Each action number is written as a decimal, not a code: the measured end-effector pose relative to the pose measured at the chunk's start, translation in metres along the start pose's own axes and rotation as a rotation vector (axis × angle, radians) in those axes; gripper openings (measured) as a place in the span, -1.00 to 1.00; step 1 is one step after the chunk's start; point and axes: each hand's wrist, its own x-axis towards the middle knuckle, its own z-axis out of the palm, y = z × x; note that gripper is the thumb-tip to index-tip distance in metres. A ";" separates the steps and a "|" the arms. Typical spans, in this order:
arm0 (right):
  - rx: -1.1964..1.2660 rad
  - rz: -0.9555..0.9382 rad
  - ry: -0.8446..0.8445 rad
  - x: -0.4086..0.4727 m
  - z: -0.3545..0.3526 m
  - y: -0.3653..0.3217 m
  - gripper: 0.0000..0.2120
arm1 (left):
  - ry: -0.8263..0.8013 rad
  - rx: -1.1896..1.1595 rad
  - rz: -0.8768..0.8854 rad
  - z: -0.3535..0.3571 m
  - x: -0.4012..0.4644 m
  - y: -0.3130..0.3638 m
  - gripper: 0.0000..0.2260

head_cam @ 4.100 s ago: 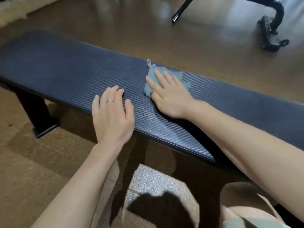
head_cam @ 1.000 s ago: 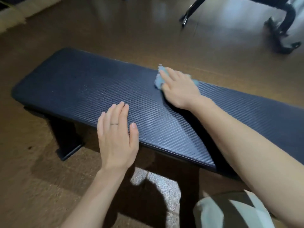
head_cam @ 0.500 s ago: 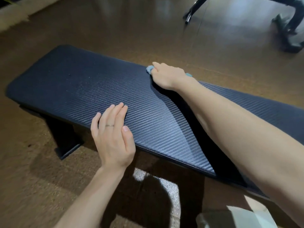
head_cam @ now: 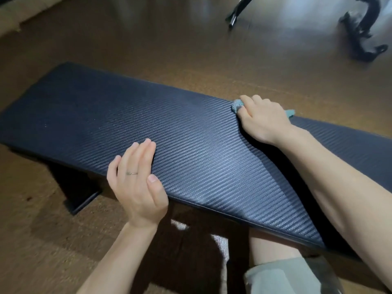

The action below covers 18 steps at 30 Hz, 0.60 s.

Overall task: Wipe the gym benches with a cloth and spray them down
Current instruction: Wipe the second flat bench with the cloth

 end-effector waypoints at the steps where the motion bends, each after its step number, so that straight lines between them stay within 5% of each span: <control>1: 0.003 -0.018 -0.010 0.011 0.002 -0.021 -0.59 | 0.002 0.003 0.003 0.000 0.000 0.000 -0.46; 4: -0.003 -0.111 -0.006 0.039 0.013 -0.090 -0.63 | -0.030 0.001 0.015 -0.003 -0.001 -0.002 -0.46; 7: -0.038 -0.232 -0.037 0.022 0.024 -0.126 -0.43 | -0.105 0.002 0.028 -0.009 0.001 -0.004 -0.48; 13: 0.007 -0.497 -0.055 -0.128 0.019 -0.062 -0.42 | -0.167 0.005 0.013 -0.015 0.001 -0.006 -0.51; 18: -0.040 -0.508 -0.107 -0.151 0.013 -0.050 -0.42 | -0.159 -0.002 -0.007 -0.013 0.002 -0.001 -0.51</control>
